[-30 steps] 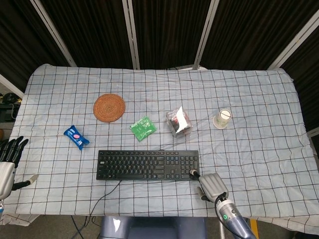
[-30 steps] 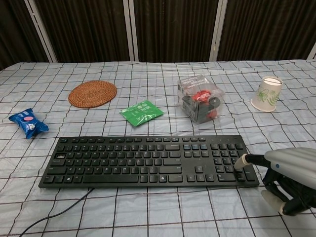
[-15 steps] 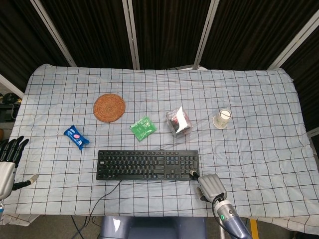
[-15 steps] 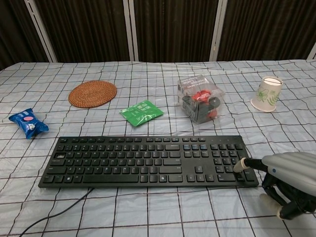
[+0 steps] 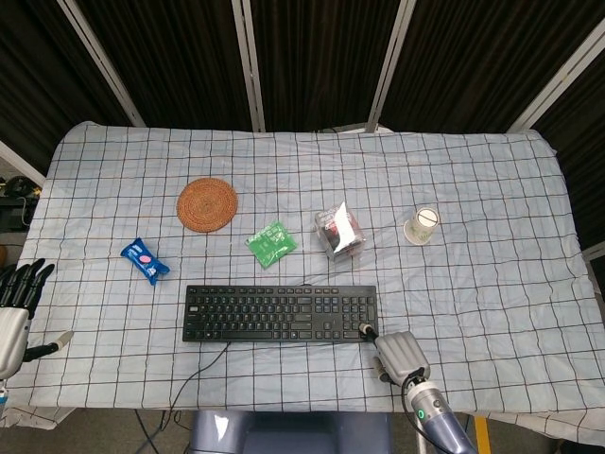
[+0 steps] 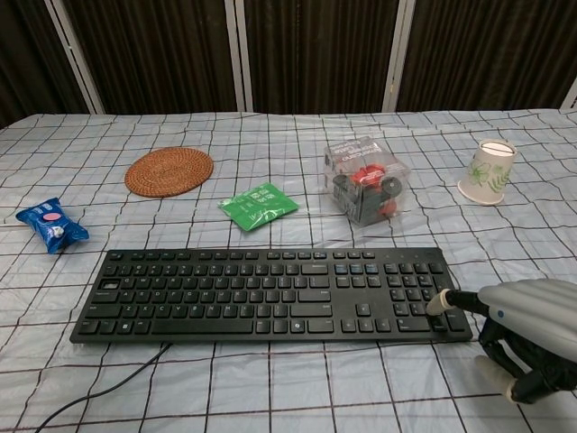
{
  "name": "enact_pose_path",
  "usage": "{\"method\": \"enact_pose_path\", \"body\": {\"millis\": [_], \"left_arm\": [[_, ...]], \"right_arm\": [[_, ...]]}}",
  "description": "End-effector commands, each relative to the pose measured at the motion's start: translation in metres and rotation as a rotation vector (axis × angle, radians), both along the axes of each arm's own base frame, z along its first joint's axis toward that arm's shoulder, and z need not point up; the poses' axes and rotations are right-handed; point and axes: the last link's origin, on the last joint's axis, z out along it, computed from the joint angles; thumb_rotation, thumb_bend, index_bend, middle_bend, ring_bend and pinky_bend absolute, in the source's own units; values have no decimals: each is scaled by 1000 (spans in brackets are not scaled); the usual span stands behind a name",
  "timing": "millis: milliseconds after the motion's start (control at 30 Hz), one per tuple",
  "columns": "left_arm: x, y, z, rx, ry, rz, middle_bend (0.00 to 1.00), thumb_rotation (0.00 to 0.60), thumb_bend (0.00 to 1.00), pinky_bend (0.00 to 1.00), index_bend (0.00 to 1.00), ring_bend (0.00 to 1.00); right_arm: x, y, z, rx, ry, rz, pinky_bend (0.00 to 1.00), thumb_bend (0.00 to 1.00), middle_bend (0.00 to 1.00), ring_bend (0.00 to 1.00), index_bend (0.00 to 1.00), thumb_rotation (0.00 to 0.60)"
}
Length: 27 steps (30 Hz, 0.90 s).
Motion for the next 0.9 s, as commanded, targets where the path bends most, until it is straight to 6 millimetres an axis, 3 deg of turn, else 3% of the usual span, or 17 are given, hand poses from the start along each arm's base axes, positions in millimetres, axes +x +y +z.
{"method": "enact_pose_path", "body": {"millis": [33, 133, 167, 333, 433, 667, 767, 900], "left_arm": [[0, 0, 0, 0, 0, 0, 0, 600, 0, 0, 0, 0], [0, 0, 0, 0, -1, 1, 0, 600, 0, 0, 0, 0], [0, 0, 0, 1, -2, 1, 0, 600, 0, 0, 0, 0], [0, -1, 1, 3, -3, 0, 0, 600, 0, 0, 0, 0], [0, -1, 1, 2, -3, 0, 0, 600, 0, 0, 0, 0], [1, -1, -1, -3, 7, -5, 0, 600, 0, 0, 0, 0], [1, -1, -1, -2, 8, -7, 0, 600, 0, 0, 0, 0], [1, -1, -2, -5, 12, -9, 0, 600, 0, 0, 0, 0]], "right_arm": [[9, -7, 9, -58, -54, 19, 598, 571, 742, 727, 131, 600], [14, -12, 17, -98, -90, 34, 598, 570, 737, 714, 109, 600], [22, -21, 31, -175, -146, 55, 598, 561, 727, 701, 99, 600], [23, -31, 65, -294, -217, 111, 578, 496, 609, 564, 90, 600], [10, -27, 86, -320, -209, 124, 532, 443, 467, 407, 84, 600], [-29, -4, 116, -320, -124, 146, 216, 279, 105, 30, 40, 600], [-45, 7, 128, -348, -95, 168, 121, 216, 5, 0, 1, 600], [-69, 22, 147, -418, -71, 185, 83, 182, 0, 0, 0, 600]]}}
